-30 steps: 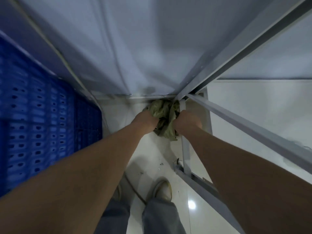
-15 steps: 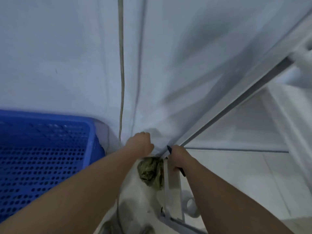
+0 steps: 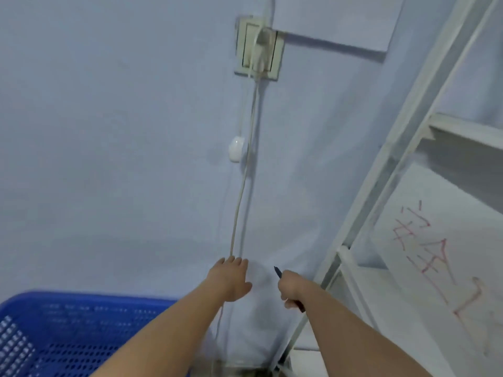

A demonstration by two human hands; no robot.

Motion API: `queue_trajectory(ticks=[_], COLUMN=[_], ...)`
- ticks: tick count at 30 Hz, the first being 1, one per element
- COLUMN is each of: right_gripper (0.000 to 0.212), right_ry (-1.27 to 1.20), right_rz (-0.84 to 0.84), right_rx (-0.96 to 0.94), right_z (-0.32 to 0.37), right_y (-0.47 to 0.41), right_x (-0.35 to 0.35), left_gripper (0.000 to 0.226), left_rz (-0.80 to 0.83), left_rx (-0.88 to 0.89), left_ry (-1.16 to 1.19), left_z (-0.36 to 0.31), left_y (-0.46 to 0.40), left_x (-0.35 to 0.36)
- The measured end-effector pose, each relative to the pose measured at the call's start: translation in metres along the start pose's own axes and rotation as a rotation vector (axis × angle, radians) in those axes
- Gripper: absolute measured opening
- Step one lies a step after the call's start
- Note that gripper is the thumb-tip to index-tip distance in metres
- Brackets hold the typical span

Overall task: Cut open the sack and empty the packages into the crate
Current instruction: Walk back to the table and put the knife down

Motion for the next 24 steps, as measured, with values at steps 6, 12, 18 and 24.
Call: queue_trajectory(ticks=[6, 12, 18, 24], right_gripper=[0.032, 0.019, 0.029, 0.022], right_ry=[-0.113, 0.122, 0.41, 0.513], right_rz=[-0.046, -0.121, -0.18, -0.192], right_rx=[-0.327, -0.622, -0.843, -1.048], right_z=[0.076, 0.152, 0.253, 0.378], right_y=[0.061, 0.113, 0.185, 0.277], right_x=[-0.022, 0.01, 0.069, 0.157], left_gripper=[0.07, 0.072, 0.069, 0.068], left_rz=[-0.189, -0.196, -0.259, -0.373], left_rx=[-0.219, -0.477, -0.7, -0.966], left_ry=[0.011, 0.013, 0.021, 0.083], left_z=[0.059, 0.127, 0.21, 0.322], left_y=[0.085, 0.177, 0.304, 0.467], left_x=[-0.065, -0.081, -0.093, -0.09])
Point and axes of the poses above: each hand's wrist, its own y-axis away from the middle knuckle, its own x-axis out of the palm, z = x × y, the point moved 7 cm from there along -y, towards the middle knuckle, and after that the axes turned 8 degrees about -x, right-handed, at the moved point
